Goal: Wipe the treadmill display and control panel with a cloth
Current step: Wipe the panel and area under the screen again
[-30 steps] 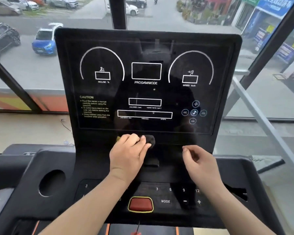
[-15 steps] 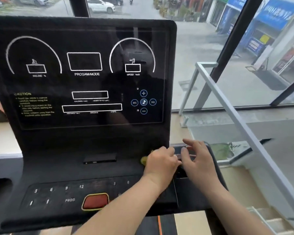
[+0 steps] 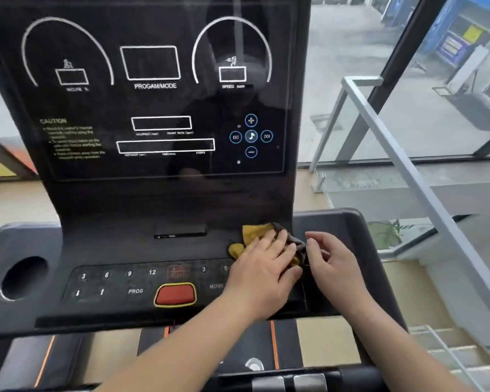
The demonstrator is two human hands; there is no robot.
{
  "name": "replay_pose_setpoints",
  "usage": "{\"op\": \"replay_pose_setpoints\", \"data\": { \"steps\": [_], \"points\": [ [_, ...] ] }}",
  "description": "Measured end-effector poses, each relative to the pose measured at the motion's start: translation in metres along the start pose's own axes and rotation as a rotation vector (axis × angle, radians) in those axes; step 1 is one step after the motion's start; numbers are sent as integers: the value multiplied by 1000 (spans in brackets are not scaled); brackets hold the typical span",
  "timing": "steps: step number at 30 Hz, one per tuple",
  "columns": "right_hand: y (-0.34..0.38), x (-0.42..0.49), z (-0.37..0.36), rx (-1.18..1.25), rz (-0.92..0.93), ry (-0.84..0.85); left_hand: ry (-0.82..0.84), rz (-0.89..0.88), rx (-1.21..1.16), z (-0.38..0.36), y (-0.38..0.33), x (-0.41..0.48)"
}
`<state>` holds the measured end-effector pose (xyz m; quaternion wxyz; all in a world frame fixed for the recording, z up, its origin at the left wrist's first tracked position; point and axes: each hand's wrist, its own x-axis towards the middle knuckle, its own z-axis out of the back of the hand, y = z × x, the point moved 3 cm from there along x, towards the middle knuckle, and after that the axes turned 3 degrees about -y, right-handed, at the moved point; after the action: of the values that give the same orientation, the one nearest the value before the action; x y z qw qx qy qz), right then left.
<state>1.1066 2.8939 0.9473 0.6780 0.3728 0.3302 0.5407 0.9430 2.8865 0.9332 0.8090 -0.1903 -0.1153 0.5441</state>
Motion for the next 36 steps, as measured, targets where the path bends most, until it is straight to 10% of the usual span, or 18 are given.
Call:
{"op": "replay_pose_setpoints", "data": {
  "steps": [11,17,22,26,30,36],
  "points": [
    [12,-46,-48,-172,182,263,-20,272,81,19,53,-72],
    [16,-53,-48,-183,162,142,105,-136,13,8,29,-57],
    [30,-61,-65,-187,174,160,1,117,11,27,78,-82],
    [77,-82,-141,-258,314,332,-95,158,-437,71,125,-96],
    [74,-90,-158,-690,424,354,-443,158,-271,91,160,-131],
    [132,-139,-254,-802,566,596,-513,387,-177,129,253,-196]
  ]
}}
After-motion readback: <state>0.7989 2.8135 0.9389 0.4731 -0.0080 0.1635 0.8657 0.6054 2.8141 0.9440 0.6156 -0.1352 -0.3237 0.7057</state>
